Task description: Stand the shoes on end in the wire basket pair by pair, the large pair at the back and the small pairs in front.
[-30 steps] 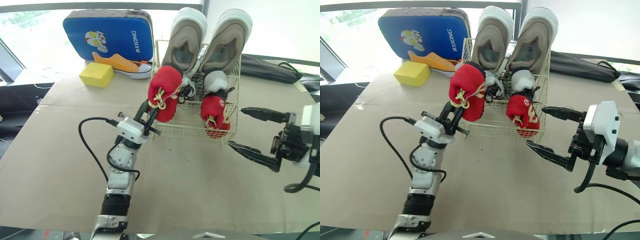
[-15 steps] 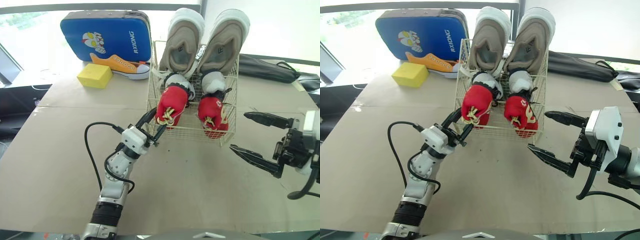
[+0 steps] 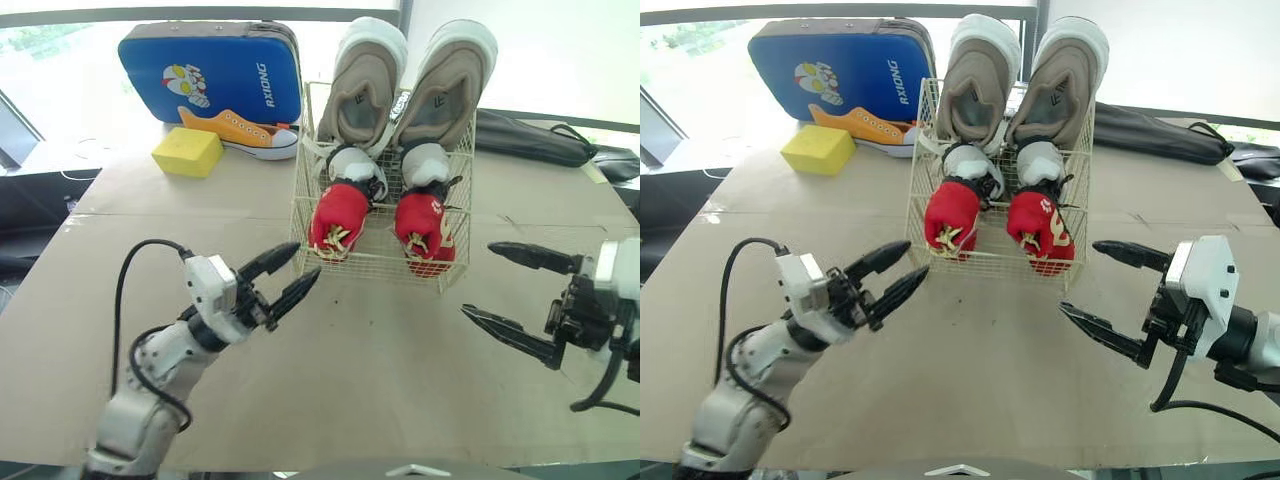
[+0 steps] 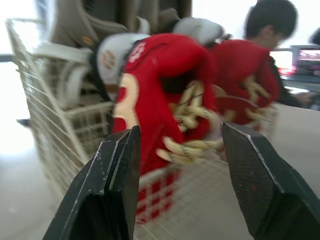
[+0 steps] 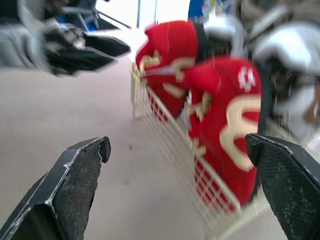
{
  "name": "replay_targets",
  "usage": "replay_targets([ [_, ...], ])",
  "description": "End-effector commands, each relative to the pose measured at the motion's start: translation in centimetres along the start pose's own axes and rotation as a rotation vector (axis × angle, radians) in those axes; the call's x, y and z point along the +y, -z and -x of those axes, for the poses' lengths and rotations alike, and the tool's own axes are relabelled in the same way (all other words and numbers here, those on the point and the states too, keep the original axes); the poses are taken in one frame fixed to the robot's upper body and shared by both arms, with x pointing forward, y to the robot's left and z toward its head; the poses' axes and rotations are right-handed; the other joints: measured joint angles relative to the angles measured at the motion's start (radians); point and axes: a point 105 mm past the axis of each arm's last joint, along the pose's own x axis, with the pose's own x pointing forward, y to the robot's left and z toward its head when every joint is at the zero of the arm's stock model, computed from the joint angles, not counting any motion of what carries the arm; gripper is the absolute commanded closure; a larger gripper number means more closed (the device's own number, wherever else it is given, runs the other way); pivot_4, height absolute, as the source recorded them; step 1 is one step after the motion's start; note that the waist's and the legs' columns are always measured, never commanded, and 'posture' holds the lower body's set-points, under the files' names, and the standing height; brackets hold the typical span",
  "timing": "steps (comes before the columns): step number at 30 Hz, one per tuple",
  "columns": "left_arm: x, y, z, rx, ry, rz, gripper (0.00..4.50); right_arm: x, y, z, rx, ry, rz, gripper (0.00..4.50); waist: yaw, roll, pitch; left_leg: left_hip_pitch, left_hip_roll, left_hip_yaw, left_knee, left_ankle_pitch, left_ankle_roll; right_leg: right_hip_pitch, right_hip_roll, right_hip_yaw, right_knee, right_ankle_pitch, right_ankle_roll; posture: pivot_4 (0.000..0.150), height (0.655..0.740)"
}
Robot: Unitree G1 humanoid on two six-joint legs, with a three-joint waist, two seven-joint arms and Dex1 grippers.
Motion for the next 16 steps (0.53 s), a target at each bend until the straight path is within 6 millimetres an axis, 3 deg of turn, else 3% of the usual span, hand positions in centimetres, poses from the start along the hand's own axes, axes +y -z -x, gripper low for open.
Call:
replay_targets([
  [1, -1.0, -0.7, 2.0, 0.082, 0.076, 0.049, 1.67, -0.9, 0.1, 2.2, 0.001, 0.11, 0.01, 0.0, 0.0, -0.001, 0.0, 0.0, 0.0, 0.0, 0.0, 0.0, 0.0, 0.0, 0.0, 0.0, 0.0, 0.0, 0.0, 0.15, 0.74],
  [3, -0.2, 0.8, 3.5, 0.258, 0.021, 0.073, 1.67, -0.9, 1.7, 4.2, 0.071, 0.143, -0.031, 0.0, 0.001, -0.002, 0.0, 0.0, 0.002, 0.0, -0.001, 0.0, 0.0, 0.0, 0.002, 0.0, -0.001, 0.0, 0.0, 0.15, 0.74],
  [7, 0.8, 0.6, 6.0, 0.357, -0.005, 0.089, 1.67, -0.4, 4.6, 7.4, 0.198, 0.155, -0.08, 0.0, 0.002, -0.001, 0.0, 0.001, 0.002, 0.001, -0.003, -0.001, -0.002, 0.0, 0.002, 0.002, -0.001, -0.001, 0.001, 0.15, 0.74],
  [11, 2.5, 0.8, 8.4, 0.448, -0.042, 0.109, 1.67, -0.5, 5.3, 8.6, 0.216, 0.163, -0.089, 0.0, -0.01, 0.0, 0.0, 0.0, 0.005, 0.003, -0.003, -0.003, -0.005, -0.001, 0.0, 0.005, -0.001, -0.001, 0.001, 0.15, 0.74],
  [16, 2.3, 1.4, 9.3, 0.506, -0.01, 0.156, 1.67, -0.3, 5.9, 9.0, 0.218, 0.169, -0.088, 0.0, -0.018, 0.0, 0.0, 0.001, 0.005, 0.003, -0.005, -0.003, -0.006, -0.002, -0.001, 0.006, -0.001, -0.002, 0.001, 0.15, 0.74],
])
